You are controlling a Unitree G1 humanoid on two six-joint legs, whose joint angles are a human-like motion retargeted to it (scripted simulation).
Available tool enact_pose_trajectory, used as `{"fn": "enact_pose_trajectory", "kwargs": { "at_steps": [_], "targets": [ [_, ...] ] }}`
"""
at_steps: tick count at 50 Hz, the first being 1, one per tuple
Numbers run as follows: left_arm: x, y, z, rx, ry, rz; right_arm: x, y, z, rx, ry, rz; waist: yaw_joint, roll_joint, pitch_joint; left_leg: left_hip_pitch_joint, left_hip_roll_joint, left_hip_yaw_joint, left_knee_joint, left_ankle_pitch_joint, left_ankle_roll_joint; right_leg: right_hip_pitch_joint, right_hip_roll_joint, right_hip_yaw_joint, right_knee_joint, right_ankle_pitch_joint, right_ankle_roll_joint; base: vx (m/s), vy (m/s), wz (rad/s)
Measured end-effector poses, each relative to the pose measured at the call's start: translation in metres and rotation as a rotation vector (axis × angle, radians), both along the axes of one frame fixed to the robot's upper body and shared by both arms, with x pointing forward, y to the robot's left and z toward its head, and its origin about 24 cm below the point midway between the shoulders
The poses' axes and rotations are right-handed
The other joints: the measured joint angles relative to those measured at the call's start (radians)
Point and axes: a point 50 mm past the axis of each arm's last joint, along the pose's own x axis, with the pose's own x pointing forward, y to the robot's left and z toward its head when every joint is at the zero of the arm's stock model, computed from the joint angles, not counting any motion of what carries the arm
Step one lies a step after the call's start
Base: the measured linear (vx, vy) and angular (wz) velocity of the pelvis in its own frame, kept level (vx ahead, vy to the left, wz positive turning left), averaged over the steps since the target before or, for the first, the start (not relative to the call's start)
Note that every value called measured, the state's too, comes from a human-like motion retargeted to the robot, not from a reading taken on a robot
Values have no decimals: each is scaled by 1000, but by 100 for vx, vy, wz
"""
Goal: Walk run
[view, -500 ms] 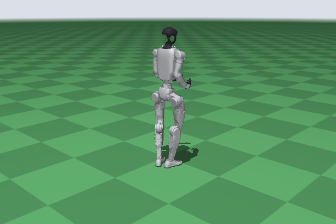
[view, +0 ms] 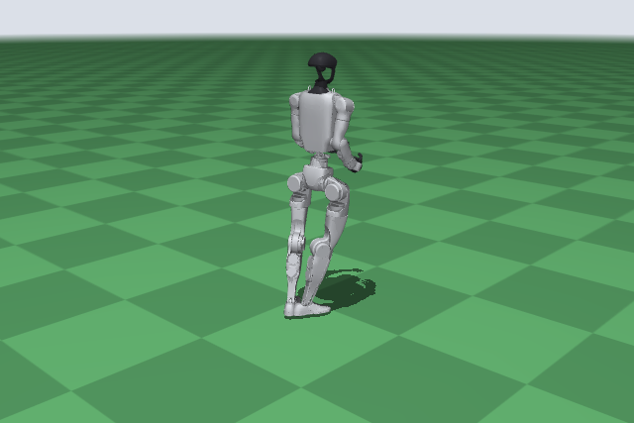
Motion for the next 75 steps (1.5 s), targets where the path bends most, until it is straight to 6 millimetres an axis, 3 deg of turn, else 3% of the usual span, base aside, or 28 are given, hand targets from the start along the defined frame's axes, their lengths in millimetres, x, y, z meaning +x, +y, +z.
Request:
{"fn": "enact_pose_trajectory", "kwargs": {
  "at_steps": [5,10,15,18,20,23,25,29,31,33,36,38,40,43,45,47,49,51,53,55,57,60,63,65,68,70,73,75],
  "targets": [
    [-25,-7,-23,-116,122,89,61,1,31,25,-184,12,-36,-12,1,-114,63,-8,264,-21,-6,10,-35,-5,10,-49,27,16,-15,31],
    [-48,4,-40,-151,196,212,131,14,101,29,-469,89,-34,-39,40,-305,115,-1,669,19,6,9,-76,15,14,-92,38,16,-11,10],
    [-76,18,-51,-139,263,226,152,19,149,51,-658,102,55,-61,34,-470,109,46,708,-59,-2,0,-95,12,11,-98,66,47,-12,-8],
    [-93,39,-51,-95,279,233,147,20,153,22,-694,105,76,-79,33,-538,70,45,613,-120,17,6,-101,14,21,-79,109,67,-18,16],
    [-103,48,-53,-85,315,217,138,18,136,-27,-647,97,99,-83,24,-578,14,-39,541,-154,1,7,-91,37,36,-41,147,60,-15,3],
    [-102,54,-51,-57,333,180,110,14,86,-118,-456,107,128,-87,17,-572,-26,-118,440,-156,-23,10,-95,46,100,49,192,84,-20,-25],
    [-90,58,-45,-2,295,161,82,9,51,-179,-316,123,144,-90,19,-531,-5,-106,419,-153,46,-4,-104,56,207,119,185,90,-28,-38],
    [-41,50,-23,15,145,129,28,-43,13,-631,-242,106,136,-22,-3,-501,101,-185,514,-294,51,-191,-137,42,742,309,99,99,-26,-22],
    [-8,39,4,-65,31,74,-1,-73,-2,-864,-172,61,86,17,-32,-493,137,-205,550,-351,41,-303,-164,23,991,257,80,125,-26,20],
    [26,30,48,-70,-138,-26,-33,-98,-12,-937,-81,90,4,43,-60,-465,105,-245,505,-362,45,-445,-197,14,1163,178,62,77,-25,55],
    [50,19,114,22,-381,-179,-87,-129,-19,-863,110,105,-99,42,-116,-371,0,-271,309,-247,53,-664,-271,24,1243,54,40,116,-34,82],
    [51,4,139,62,-491,-259,-115,-145,-12,-849,154,47,-155,65,-145,-279,-10,-244,195,-87,19,-733,-290,-25,1144,-18,22,128,-40,110],
    [45,-3,150,69,-555,-285,-127,-149,-1,-845,93,-25,-211,85,-156,-196,5,-182,124,125,-37,-752,-272,-71,944,-80,16,136,-51,103],
    [32,5,148,41,-562,-218,-109,-125,8,-780,-82,-148,-266,46,-108,-59,-31,-89,111,387,-12,-678,-175,18,555,-131,50,78,-26,6],
    [24,23,132,44,-510,-104,-71,-89,10,-666,-211,-183,-255,-18,-65,-4,-86,-29,189,459,25,-589,-136,100,364,-143,43,117,-36,-141],
    [17,30,96,34,-395,9,-23,-45,15,-521,-329,-179,-235,-83,-41,19,-94,86,358,400,41,-522,-180,174,358,-83,-3,133,-28,-122],
    [-2,24,41,19,-199,75,20,-6,29,-390,-425,-158,-175,-117,-28,-6,-57,181,602,326,107,-471,-236,183,501,-217,22,156,-15,-38],
    [-38,10,-15,-19,53,80,58,26,53,-278,-528,-114,-102,-125,-14,-124,-11,156,864,241,161,-421,-273,241,568,-303,82,208,-21,7],
    [-78,10,-51,-83,265,76,89,56,89,-173,-652,9,-15,-116,-37,-324,31,94,1021,165,143,-349,-238,259,503,-327,107,145,-11,-62],
    [-106,23,-62,-79,331,87,110,58,122,-168,-790,133,63,-83,-45,-507,66,30,1035,85,124,-225,-151,230,316,-240,118,168,-11,-30],
    [-124,46,-59,16,317,122,114,54,137,-240,-853,220,182,-90,-43,-648,89,19,949,31,106,-97,-106,190,165,-34,130,176,-17,-109],
    [-142,59,-58,79,310,181,115,32,133,-350,-791,170,329,-124,-18,-730,64,-10,661,4,68,6,-95,193,99,389,143,167,-29,-50],
    [-115,49,-47,72,188,199,104,21,110,-341,-675,108,363,-116,23,-722,41,-112,403,-35,44,90,-40,161,138,647,125,147,-47,16],
    [-84,56,-33,133,87,193,88,22,78,-339,-536,110,326,-68,40,-696,92,-166,349,35,38,94,3,79,305,649,61,156,-56,54],
    [-40,72,-14,225,-4,162,42,20,20,-378,-281,77,199,-51,54,-618,112,-249,528,-223,101,-112,-16,100,859,588,20,217,-54,61],
    [-16,53,-8,140,3,74,-5,7,-16,-388,-92,-24,135,-69,55,-471,96,-243,521,-307,97,-303,-65,131,1228,536,41,270,-54,85],
    [12,31,32,46,-103,-90,-69,-26,-9,-443,-175,-8,-103,-68,-72,-319,-45,-276,300,-236,85,-618,-185,107,1376,331,12,207,-40,123],
    [17,31,65,140,-236,-134,-92,-67,10,-581,-256,-143,-197,-33,-100,-151,-76,-237,145,-33,35,-723,-313,22,1330,175,-36,198,-45,118]
  ]
}}
